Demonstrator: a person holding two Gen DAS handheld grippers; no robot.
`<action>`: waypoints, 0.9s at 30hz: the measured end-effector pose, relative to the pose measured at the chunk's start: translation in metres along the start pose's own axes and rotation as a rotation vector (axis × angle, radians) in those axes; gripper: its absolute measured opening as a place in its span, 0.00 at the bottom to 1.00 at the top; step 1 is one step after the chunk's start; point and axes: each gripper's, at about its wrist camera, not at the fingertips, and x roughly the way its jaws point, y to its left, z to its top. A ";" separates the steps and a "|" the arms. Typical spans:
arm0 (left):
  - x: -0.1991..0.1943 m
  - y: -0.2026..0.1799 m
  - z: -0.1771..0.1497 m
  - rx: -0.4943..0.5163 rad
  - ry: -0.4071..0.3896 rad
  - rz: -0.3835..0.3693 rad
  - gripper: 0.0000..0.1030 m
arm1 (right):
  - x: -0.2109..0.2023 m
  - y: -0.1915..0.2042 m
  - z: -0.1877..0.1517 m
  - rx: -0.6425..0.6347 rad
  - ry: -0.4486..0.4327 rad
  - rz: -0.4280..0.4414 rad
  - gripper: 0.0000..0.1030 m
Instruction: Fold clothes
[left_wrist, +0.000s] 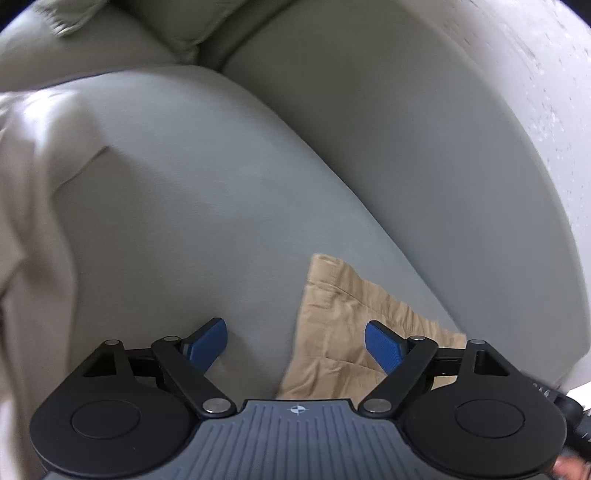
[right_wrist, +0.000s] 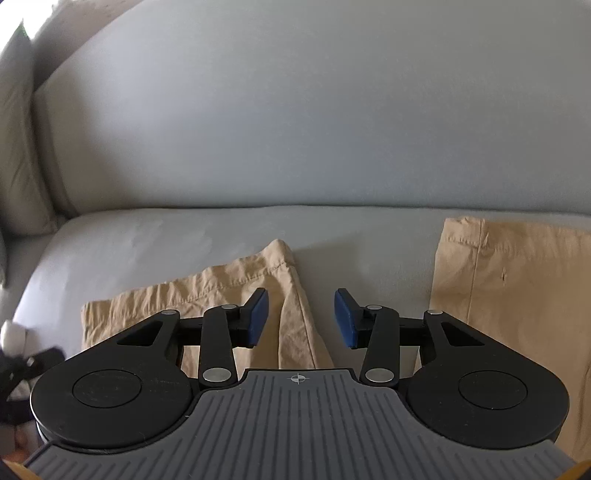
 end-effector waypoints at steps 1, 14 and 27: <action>0.002 -0.008 -0.003 0.057 0.000 0.019 0.71 | 0.000 -0.001 0.002 0.005 -0.001 0.004 0.45; -0.017 -0.040 -0.016 0.307 -0.160 0.099 0.03 | 0.013 0.045 -0.004 -0.123 -0.095 -0.095 0.01; -0.106 -0.058 0.004 0.261 -0.152 0.163 0.54 | -0.109 0.027 -0.004 -0.032 -0.220 -0.068 0.56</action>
